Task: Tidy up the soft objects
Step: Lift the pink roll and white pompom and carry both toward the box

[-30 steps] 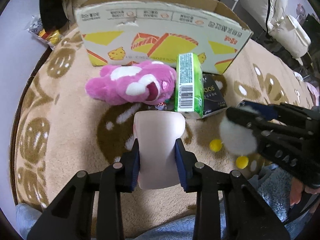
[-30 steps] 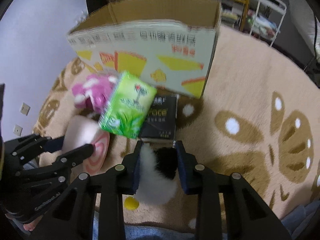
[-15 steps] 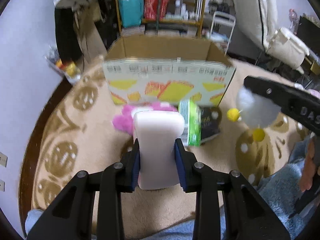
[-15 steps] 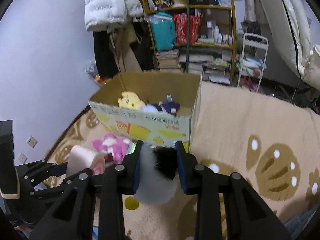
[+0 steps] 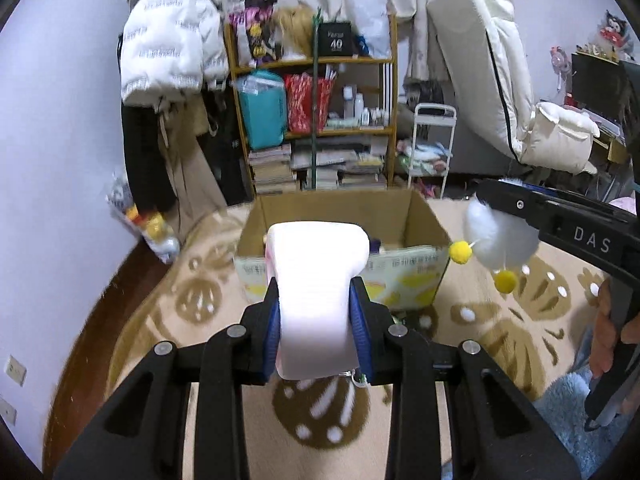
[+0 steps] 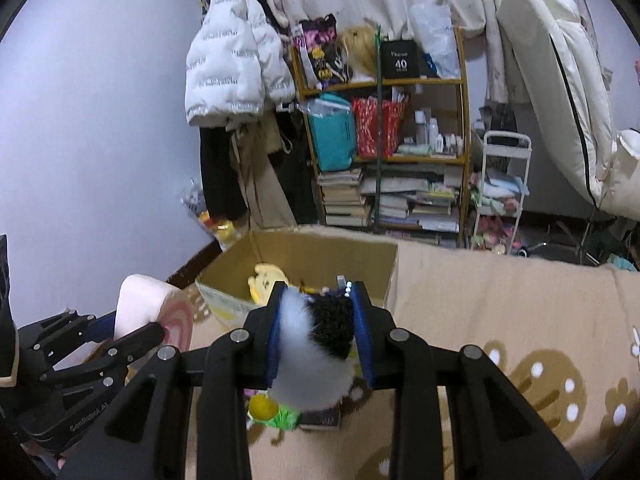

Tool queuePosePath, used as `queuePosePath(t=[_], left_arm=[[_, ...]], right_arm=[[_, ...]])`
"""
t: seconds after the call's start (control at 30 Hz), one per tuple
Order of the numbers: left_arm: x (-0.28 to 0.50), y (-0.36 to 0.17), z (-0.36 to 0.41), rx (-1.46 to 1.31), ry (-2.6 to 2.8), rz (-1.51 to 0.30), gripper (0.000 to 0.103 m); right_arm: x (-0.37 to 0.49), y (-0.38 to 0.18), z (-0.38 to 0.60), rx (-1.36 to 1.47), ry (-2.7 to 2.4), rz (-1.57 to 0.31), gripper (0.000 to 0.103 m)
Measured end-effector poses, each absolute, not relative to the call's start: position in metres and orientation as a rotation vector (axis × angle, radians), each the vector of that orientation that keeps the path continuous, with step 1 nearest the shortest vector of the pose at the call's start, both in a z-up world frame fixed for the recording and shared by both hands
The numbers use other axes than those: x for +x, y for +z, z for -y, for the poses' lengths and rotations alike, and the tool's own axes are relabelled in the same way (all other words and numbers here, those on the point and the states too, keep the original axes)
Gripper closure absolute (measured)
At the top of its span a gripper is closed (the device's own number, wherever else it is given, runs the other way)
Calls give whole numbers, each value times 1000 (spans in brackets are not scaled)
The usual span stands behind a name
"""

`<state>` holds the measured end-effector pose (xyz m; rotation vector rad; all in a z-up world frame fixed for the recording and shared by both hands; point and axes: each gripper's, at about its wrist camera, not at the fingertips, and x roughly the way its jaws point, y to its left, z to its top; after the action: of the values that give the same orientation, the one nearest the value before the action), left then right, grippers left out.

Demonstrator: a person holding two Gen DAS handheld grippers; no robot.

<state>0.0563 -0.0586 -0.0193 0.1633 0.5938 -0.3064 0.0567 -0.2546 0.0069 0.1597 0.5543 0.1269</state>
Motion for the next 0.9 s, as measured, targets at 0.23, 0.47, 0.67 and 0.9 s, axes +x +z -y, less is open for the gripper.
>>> queuePosePath(t=[0.23,0.47,0.67,0.9], left_arm=[[71,4,66,177,-334,-520,72],[105,16,74,169,-334,-479,72],[125,18,79,207,-312,-458,72],[142,11,84,200,-308,-467,72]], right_arm=[[76,26,256,151,130,-511,70],[97,31,258,127,127,-495,70],[112,30,262,126,133,-486,70],[129,29,265,136,133,-476,70]])
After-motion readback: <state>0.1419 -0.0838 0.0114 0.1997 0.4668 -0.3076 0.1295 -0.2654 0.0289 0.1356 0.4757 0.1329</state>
